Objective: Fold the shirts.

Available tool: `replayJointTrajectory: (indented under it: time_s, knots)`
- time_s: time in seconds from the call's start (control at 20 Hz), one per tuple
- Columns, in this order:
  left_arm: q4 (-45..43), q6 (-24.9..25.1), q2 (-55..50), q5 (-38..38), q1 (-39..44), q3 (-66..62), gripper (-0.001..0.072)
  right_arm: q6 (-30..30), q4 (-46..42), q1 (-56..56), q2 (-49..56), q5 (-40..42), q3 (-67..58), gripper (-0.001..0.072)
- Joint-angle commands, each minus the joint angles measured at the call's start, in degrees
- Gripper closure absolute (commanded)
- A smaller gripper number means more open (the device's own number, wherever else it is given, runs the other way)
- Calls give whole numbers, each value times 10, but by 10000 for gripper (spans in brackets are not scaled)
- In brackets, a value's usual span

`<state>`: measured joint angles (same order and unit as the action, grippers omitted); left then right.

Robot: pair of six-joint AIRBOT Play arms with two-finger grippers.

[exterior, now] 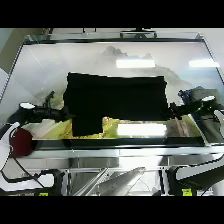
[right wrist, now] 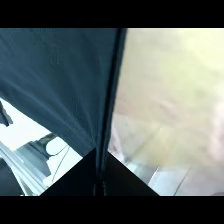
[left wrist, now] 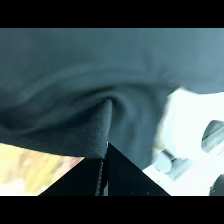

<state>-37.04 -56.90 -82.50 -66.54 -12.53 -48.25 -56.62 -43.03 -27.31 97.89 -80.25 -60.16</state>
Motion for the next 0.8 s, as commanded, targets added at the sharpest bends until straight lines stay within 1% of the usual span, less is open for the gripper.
replayJointTrajectory:
  time_s: [0.0, 0.15, 0.25, 0.3, 0.4, 0.5, 0.55, 0.75]
  knots:
    - [10, 12, 43, -10, 1, -54, 681, 5, 2, -26, -16, -6, -6, 692]
    - [-18, -3, 49, -27, 1, -120, 680, -4, 7, -51, -29, -14, -18, 692]
    - [-19, -5, 37, -43, 14, -154, 679, -1, 23, -50, -32, -17, -18, 692]
    - [-19, -6, 27, -42, 25, -177, 679, 13, 55, -45, -32, -17, -21, 692]
    - [-19, -6, -6, -38, 39, -239, 680, 42, 149, -33, -32, -1, -38, 692]
    - [-19, -12, -52, -38, 48, -319, 679, 56, 217, -17, -31, 40, -67, 692]
    - [-19, -12, -79, -37, 54, -361, 679, 61, 235, -7, -30, 67, -82, 692]
    - [-20, -13, -196, -14, 60, -511, 679, 61, 242, 42, 8, 208, -145, 692]
